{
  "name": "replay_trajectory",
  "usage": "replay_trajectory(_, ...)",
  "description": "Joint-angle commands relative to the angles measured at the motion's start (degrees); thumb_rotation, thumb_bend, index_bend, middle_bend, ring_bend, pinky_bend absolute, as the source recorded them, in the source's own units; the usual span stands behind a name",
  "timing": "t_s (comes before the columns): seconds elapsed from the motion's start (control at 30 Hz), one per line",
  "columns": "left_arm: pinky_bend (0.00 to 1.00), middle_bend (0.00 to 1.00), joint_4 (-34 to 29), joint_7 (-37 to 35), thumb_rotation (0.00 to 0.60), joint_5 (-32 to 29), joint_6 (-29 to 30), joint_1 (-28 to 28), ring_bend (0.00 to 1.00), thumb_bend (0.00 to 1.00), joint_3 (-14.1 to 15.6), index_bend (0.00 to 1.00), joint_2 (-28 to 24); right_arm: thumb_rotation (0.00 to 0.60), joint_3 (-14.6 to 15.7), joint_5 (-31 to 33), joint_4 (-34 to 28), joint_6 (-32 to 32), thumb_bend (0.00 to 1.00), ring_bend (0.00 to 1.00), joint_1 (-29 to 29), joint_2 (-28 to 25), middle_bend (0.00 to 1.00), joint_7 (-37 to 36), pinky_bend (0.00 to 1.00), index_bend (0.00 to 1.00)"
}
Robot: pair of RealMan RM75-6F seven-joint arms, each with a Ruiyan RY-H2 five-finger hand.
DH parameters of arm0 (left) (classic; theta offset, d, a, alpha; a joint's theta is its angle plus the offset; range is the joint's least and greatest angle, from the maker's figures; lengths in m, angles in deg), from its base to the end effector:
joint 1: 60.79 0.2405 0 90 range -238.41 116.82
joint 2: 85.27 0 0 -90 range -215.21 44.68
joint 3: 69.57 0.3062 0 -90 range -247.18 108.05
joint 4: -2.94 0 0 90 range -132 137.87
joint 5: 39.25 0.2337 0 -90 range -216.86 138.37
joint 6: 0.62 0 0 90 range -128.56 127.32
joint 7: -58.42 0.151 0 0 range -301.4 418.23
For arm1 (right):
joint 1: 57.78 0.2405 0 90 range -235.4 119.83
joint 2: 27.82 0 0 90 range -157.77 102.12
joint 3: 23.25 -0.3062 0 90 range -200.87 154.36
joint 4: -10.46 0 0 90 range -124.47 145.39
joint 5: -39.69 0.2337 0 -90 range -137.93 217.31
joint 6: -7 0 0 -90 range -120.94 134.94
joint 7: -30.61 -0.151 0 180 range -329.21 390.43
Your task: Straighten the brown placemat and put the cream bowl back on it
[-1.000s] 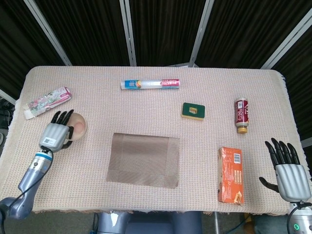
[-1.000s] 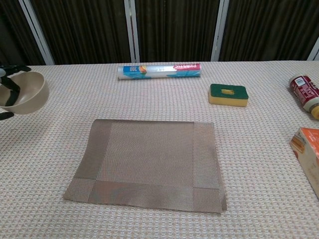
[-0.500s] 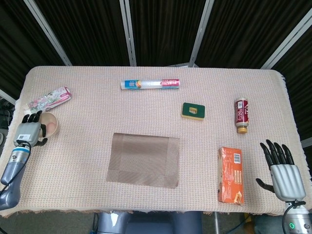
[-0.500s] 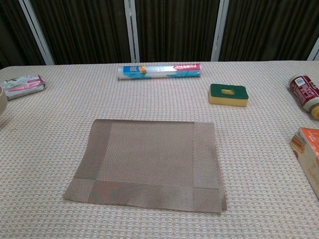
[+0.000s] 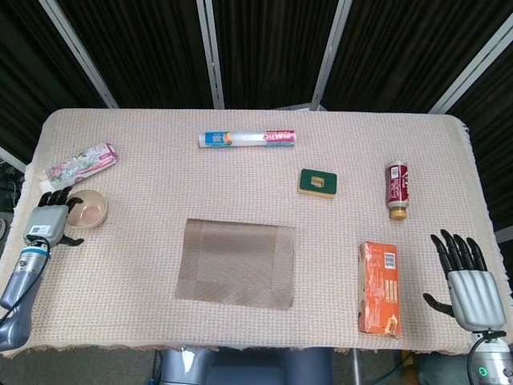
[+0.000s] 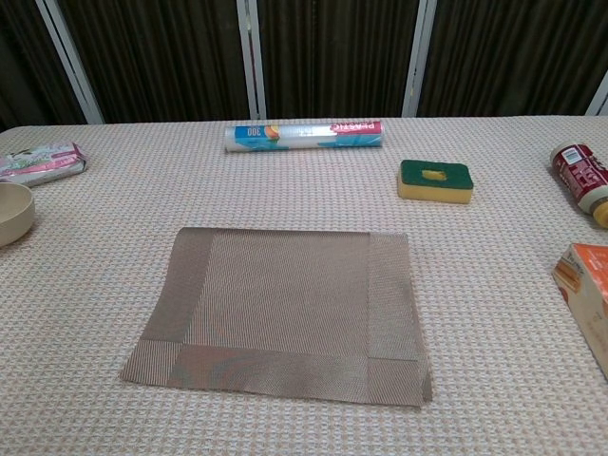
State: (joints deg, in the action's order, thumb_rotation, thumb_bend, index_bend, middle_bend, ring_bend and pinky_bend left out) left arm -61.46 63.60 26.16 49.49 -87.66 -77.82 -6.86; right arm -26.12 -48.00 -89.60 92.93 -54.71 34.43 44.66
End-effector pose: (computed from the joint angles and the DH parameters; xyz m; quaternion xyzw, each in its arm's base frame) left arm -0.4117 0.3701 0.0855 -0.6481 -0.4332 -0.2259 0.5842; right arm -0.3382 -0.1808 0.1590 0.6237 -0.3414 0.3481 0.6110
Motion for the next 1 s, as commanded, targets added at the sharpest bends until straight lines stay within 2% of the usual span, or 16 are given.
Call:
replay_trajectory(0.03, 0.0, 0.0, -6.94, -9.6, 0.6, 10.75, 9.04, 1.8, 0.0, 0.03, 0.58, 0.21, -3.95, 0.6, 0.02, -0.01, -0.04, 0.05, 0.0, 0.0, -0.03, -0.02, 0.0, 0.0, 0.0, 0.0)
replay_trajectory(0.1, 0.0, 0.0, -10.41, -12.92, 0.6, 16.46, 13.31, 2.32, 0.0, 0.05, 1.75, 0.24, -5.9, 0.6, 0.03, 0.02, -0.08, 0.01, 0.0, 0.0, -0.02, 0.0, 0.0, 0.04, 0.0, 0.0)
replay_trajectory(0.23, 0.0, 0.0, -17.37, -13.95, 0.6, 26.11, 18.19, 2.13, 0.0, 0.12, 4.78, 0.29, -8.52, 0.6, 0.05, -0.14, -0.21, 0.11, 0.0, 0.0, -0.01, -0.02, 0.0, 0.08, 0.0, 0.0)
replay_trajectory(0.33, 0.0, 0.0, -21.34, -11.46, 0.6, 30.66, 17.88, 1.26, 0.0, 0.17, 7.27, 0.32, -8.7, 0.6, 0.0, -0.03, -0.18, 0.13, 0.0, 0.0, -0.02, -0.11, 0.0, -0.13, 0.0, 0.0)
replay_trajectory(0.43, 0.0, 0.0, -22.86, -8.35, 0.6, 32.11, 15.83, 0.28, 0.0, 0.21, 8.67, 0.34, -7.15, 0.6, -0.1, 0.18, -0.09, 0.17, 0.0, 0.0, -0.04, -0.22, 0.0, -0.39, 0.0, 0.0)
replay_trajectory(0.7, 0.0, 0.0, -20.35, -3.12, 0.6, 33.12, 11.0, -1.32, 0.0, 0.25, 11.47, 0.4, -0.27, 0.6, -0.34, 1.09, 0.45, -0.09, 0.0, 0.0, -0.03, -0.38, 0.0, -0.9, 0.0, 0.0)
replay_trajectory(1.0, 0.0, 0.0, -13.85, -2.58, 0.6, 35.03, 10.28, -1.87, 0.0, 0.26, 14.03, 0.42, 5.5, 0.6, -0.52, 1.83, 0.83, -0.29, 0.0, 0.0, -0.02, -0.39, 0.0, -1.2, 0.0, 0.0)
